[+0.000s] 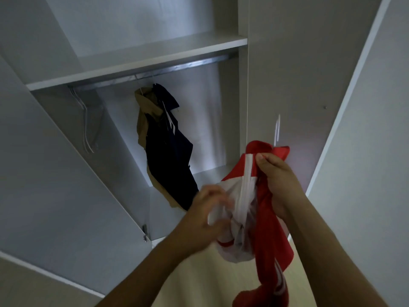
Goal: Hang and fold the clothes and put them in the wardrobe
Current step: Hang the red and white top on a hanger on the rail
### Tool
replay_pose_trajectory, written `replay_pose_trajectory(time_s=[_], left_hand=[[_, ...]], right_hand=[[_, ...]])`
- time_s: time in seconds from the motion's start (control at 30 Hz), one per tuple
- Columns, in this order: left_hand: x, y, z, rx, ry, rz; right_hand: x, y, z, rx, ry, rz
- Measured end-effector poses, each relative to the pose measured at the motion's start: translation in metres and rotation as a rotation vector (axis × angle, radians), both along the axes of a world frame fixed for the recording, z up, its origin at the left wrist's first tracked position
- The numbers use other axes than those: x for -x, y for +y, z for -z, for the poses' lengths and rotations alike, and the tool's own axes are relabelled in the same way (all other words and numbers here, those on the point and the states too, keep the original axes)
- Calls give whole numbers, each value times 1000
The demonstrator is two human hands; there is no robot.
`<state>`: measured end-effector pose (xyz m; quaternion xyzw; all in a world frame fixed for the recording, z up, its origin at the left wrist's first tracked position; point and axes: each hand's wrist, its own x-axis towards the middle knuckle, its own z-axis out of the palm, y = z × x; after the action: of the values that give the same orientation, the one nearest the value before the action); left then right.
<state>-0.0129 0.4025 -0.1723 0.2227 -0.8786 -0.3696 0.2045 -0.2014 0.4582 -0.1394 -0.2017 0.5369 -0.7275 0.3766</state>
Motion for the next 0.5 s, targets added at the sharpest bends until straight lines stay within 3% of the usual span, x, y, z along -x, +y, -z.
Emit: replay_pose_trajectory(time_s=[0.07,0.13,0.23,0.3,0.37,0.5], left_hand=[[15,-16,-8,-243,17,-115],[30,-27,-17,-367,-90,-83],[44,-30,-23,-474,-168,31],[50,-33,-22,-407,-137,30],[56,-36,-22,-361,5,-67],[60,-44,-27,-493,404,-419]], right_hand=[[-4,1,-3,15,18,-56],[-9,1,-6,28,28,-88],[-8,3,-9,30,64,-101],[-5,5,-7,29,81,-86],[-1,6,-2,-1,141,-13],[4,12,11,-66,283,97]])
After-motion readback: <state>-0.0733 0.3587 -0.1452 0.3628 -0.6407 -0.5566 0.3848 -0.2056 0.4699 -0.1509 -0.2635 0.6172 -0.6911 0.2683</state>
